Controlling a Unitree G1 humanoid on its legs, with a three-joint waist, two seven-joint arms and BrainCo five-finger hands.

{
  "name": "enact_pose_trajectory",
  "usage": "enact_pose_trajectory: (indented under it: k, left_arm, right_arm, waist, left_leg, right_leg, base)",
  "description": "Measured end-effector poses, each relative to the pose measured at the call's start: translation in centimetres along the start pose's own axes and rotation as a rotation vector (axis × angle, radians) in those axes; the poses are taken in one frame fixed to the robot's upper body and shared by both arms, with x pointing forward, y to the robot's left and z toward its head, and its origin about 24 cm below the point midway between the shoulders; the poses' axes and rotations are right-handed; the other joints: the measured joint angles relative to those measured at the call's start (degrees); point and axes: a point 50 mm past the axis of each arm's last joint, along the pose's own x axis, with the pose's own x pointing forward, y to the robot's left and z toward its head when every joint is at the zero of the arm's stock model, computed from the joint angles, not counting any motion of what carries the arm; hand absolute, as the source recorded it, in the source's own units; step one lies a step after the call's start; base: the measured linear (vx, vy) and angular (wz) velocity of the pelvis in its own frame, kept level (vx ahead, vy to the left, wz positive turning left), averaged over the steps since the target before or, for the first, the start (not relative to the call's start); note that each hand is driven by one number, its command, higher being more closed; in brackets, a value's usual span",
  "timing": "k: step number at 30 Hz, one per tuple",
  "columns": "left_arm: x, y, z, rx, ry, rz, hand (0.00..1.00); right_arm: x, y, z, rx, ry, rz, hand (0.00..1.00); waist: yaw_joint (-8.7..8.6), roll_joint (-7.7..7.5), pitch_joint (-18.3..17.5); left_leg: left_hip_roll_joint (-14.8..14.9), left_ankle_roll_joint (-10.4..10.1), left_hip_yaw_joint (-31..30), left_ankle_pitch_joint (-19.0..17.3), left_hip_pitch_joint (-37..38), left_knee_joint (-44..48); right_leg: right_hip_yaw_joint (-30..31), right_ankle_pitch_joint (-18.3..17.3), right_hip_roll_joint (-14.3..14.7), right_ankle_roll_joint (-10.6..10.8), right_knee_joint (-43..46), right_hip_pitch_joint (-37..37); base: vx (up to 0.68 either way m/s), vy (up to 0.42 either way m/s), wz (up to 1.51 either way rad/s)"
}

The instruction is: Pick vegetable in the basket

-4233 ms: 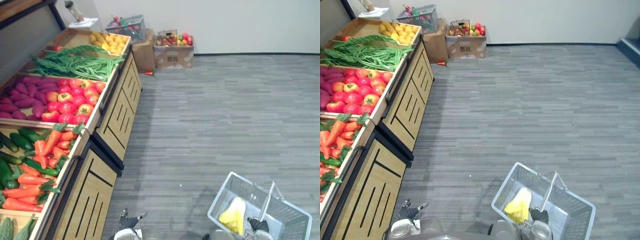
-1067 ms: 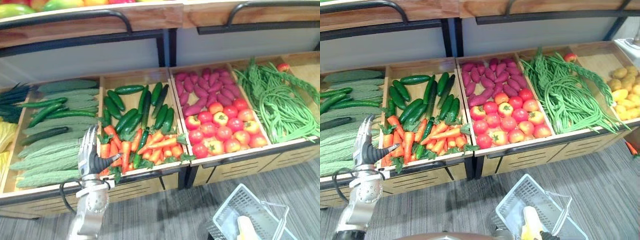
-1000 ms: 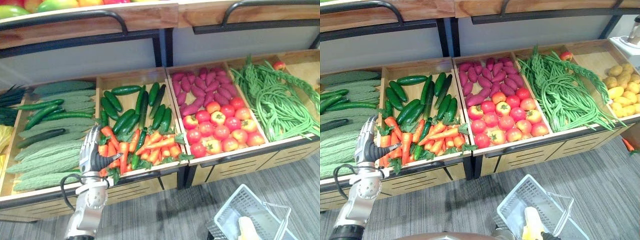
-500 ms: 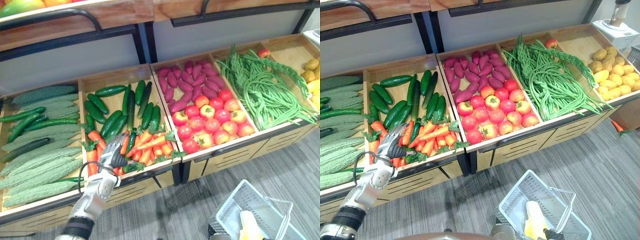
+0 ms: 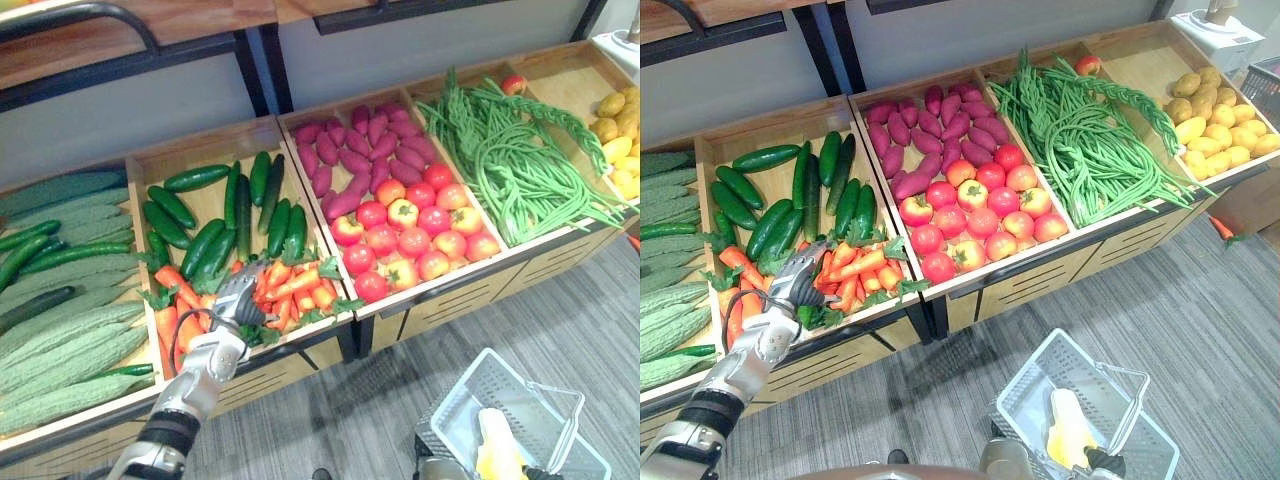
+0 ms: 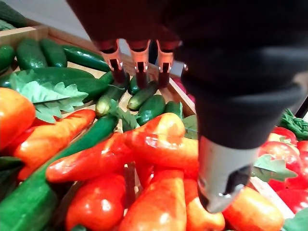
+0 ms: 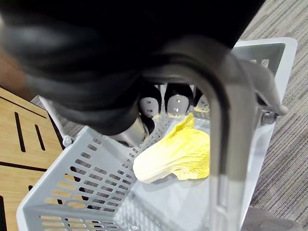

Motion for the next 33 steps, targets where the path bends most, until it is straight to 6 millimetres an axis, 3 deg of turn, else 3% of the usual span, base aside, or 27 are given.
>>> enact_pose_trajectory:
  k: [6,15,16,21,33]
  left_arm:
    - [1.1,0.6,0.2,0.011,0.004,0.021,0.00]
    - [3.2,1.6,2.1,0.032,-0.056,0.057,0.00]
    - [3.4,1.6,2.3,0.039,-0.062,0.054,1.00]
    - [4.1,1.6,1.6,0.054,-0.016,0.060,1.00]
    - [4.7,1.6,0.5,0.072,0.065,0.051,1.00]
  right_arm:
    - [0.1,0.3,0.9,0.007,-0.029,0.004,1.00]
    - [0.3,0.8,2.8,0.020,-0.089,0.006,1.00]
    - [0.4,1.0,3.0,0.022,-0.097,0.009,1.00]
    - [0.4,1.7,4.3,0.025,-0.130,0.022,1.00]
    - [0.4,2.1,4.6,0.020,-0.140,0.031,1.00]
  waist:
    - [0.04,0.20,1.4]
    - [-0.11,0.48,3.9]
    - [-0.14,0.50,4.4]
    - [-1.15,0.42,5.6]
    - [-1.10,0.76,6.8]
  left_leg:
    - [0.2,-0.1,1.3,-0.1,-0.7,0.1]
    - [0.1,-0.1,3.0,-0.1,-2.5,0.5]
    - [0.1,-0.1,3.0,-0.1,-2.5,0.5]
    - [0.2,-0.2,4.2,-0.2,-3.9,1.0]
    - [1.2,-0.6,6.3,-2.0,-3.6,2.9]
  right_leg:
    - [1.6,0.0,0.2,0.0,1.2,-1.9]
    - [3.5,0.0,0.4,-0.1,2.8,-5.6]
    - [3.6,0.0,0.4,-0.1,2.9,-5.6]
    - [4.7,0.0,0.5,-0.1,3.5,-7.8]
    - [6.9,-0.1,1.4,-0.1,4.0,-8.3]
  base:
    - [-0.05,-0.043,-0.11]
    - [-0.02,-0.040,-0.10]
    - [-0.02,-0.032,-0.07]
    - [-0.02,-0.040,-0.09]
    - [-0.01,-0.040,-0.11]
